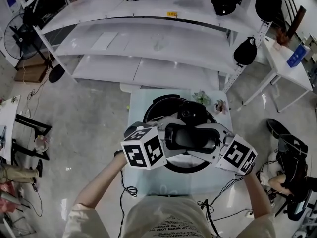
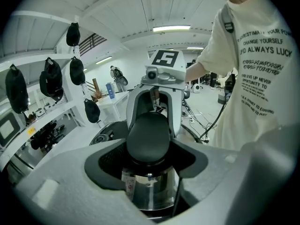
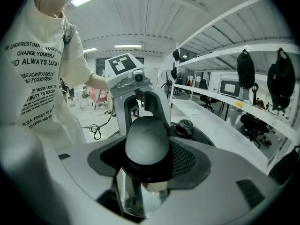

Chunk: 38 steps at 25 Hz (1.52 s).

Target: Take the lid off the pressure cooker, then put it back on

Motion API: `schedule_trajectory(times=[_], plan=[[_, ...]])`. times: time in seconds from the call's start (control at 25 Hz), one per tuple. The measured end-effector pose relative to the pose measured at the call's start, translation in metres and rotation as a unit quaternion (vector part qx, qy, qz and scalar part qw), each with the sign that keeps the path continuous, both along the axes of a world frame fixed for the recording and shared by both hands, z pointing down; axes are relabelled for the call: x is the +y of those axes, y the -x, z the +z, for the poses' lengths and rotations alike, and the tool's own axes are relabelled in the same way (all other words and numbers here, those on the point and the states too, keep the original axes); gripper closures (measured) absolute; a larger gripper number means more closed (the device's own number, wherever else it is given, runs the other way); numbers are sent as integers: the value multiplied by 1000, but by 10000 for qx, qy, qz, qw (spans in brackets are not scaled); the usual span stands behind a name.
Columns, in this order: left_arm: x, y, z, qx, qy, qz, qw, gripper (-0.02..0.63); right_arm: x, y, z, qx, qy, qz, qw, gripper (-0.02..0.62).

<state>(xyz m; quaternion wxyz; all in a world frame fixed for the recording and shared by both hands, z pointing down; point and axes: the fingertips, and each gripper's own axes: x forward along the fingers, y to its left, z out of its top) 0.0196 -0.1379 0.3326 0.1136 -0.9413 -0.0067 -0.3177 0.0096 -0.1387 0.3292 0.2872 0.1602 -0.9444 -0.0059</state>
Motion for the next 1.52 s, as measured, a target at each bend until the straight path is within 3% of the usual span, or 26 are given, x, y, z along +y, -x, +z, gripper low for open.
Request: schedule_trajectory(times=[0.6,1.52], plan=[[-56,23,1,-82,57,-526,9986,318,-55,22,1,-33,112,-500,9987,319],[-80,40,30,-170,456,-707,9963,318,-79,39,32,-87,527,-708,9961,319]])
